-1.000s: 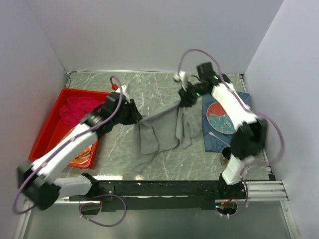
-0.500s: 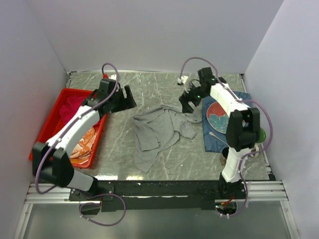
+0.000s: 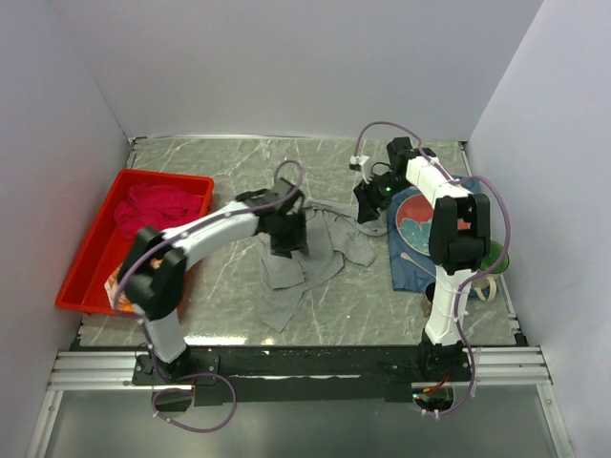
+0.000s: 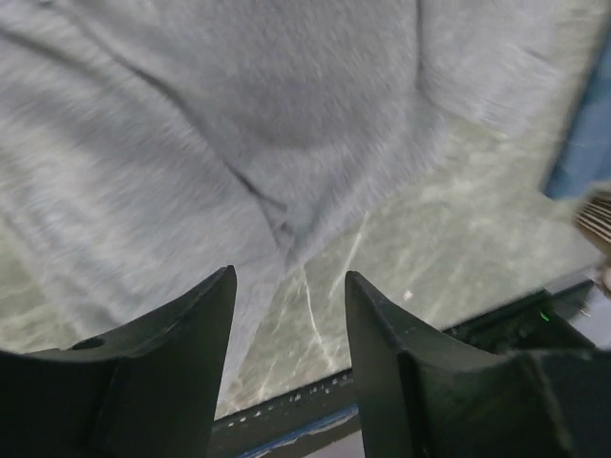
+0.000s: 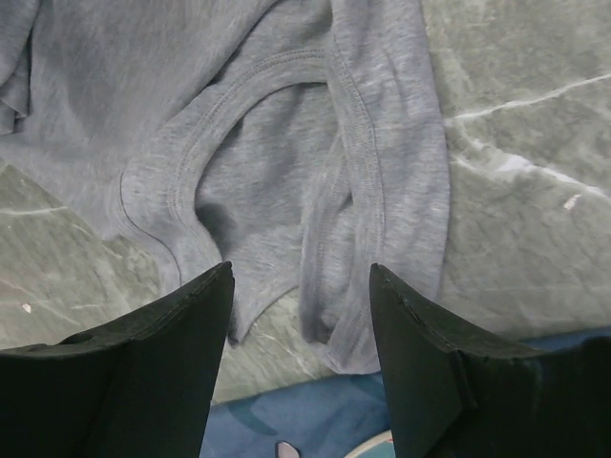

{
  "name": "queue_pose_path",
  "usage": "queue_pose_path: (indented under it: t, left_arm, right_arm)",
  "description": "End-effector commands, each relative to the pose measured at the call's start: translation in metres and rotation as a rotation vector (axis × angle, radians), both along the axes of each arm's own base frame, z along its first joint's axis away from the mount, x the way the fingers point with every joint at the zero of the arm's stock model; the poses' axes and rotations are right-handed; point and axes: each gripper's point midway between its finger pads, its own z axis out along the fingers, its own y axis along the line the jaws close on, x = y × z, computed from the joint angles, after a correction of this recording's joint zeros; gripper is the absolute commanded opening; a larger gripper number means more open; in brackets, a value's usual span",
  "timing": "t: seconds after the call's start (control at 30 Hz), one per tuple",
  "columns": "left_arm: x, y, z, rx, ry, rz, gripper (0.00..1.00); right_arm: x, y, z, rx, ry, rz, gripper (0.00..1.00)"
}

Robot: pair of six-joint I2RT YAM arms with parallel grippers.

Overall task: Fold and stack the mixed laundry pile
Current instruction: Place the tank top at the center of the board, then flatten out the tank top at the center of the board.

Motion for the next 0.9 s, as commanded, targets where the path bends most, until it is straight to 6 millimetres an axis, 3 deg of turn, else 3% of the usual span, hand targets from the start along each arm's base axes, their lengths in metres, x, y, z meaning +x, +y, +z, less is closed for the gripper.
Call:
queue_pose_path:
  t: [0.0, 0.07, 0.1, 0.33, 0.47, 0.67, 0.8, 0.87]
  left_arm:
    - [-0.004, -0.014, -0.019, 0.188, 0.059, 0.005, 0.55]
    - [-0.014, -0.012, -0.035, 0.28, 0.096, -0.021, 0.55]
    - [-0.015, -0.018, -0.033, 0.282, 0.09, -0.04, 0.54]
    - [-0.018, -0.016, -0.057, 0.41, 0.113, -0.085, 0.46]
    - [-0.017, -0.012, -0.06, 0.466, 0.104, -0.091, 0.42]
    - [-0.015, -0.009, -0.06, 0.489, 0.096, -0.091, 0.2]
    - [-0.017, -0.006, -0.052, 0.487, 0.083, -0.095, 0.01]
    - [-0.017, -0.003, -0.041, 0.479, 0.065, -0.099, 0.01]
  right_arm:
    - [0.0, 0.008, 0.013, 0.03, 0.008, -0.016, 0.66]
    - [-0.002, 0.008, 0.011, 0.033, 0.013, -0.016, 0.66]
    - [-0.005, 0.008, 0.008, 0.032, 0.024, -0.019, 0.66]
    - [-0.011, 0.006, 0.004, 0.023, 0.034, -0.02, 0.66]
    - [-0.011, 0.006, 0.006, 0.025, 0.031, -0.017, 0.66]
    - [-0.012, 0.005, 0.005, 0.02, 0.032, -0.008, 0.66]
    - [-0.012, 0.002, 0.008, -0.002, -0.001, 0.027, 0.66]
    - [-0.012, -0.003, 0.009, -0.024, -0.041, 0.082, 0.67]
